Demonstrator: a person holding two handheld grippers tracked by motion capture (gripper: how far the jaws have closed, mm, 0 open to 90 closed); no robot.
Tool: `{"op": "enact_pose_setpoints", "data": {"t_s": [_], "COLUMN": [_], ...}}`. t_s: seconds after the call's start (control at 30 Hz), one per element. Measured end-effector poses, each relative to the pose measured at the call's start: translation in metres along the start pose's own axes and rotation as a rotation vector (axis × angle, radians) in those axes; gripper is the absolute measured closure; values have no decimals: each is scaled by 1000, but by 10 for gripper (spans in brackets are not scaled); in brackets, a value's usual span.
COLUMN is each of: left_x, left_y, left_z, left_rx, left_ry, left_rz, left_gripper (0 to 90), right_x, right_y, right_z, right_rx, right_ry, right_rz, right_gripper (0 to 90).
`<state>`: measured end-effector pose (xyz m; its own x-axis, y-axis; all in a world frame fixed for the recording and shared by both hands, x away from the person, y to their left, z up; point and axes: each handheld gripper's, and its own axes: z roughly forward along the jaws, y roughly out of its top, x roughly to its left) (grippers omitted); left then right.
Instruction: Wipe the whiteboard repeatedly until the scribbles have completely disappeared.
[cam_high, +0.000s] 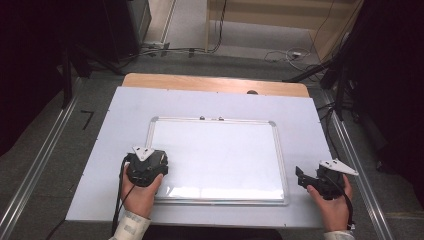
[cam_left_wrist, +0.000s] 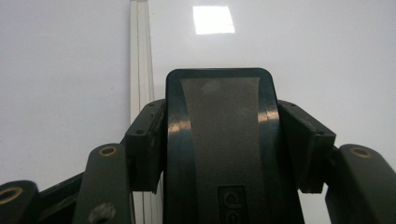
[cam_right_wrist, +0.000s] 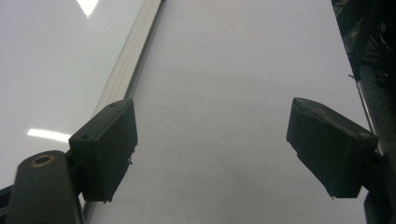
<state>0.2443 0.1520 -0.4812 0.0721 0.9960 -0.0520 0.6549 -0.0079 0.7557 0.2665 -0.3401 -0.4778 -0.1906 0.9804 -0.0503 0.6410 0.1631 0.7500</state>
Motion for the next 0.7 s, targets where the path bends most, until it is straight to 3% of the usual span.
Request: {"op": "enact_pose_setpoints", "data": {"t_s": [0.7], "left_x": [3], "left_y": [-4], "left_z": [7], "left_rx": [21], "left_ry": [15], "left_rz": [-16], "left_gripper": [392], "right_x": [0], "right_y": [0], "right_z": [0], "right_rx": [-3], "right_ry": [5], "right_rz": [-1], "right_gripper": [151]}}
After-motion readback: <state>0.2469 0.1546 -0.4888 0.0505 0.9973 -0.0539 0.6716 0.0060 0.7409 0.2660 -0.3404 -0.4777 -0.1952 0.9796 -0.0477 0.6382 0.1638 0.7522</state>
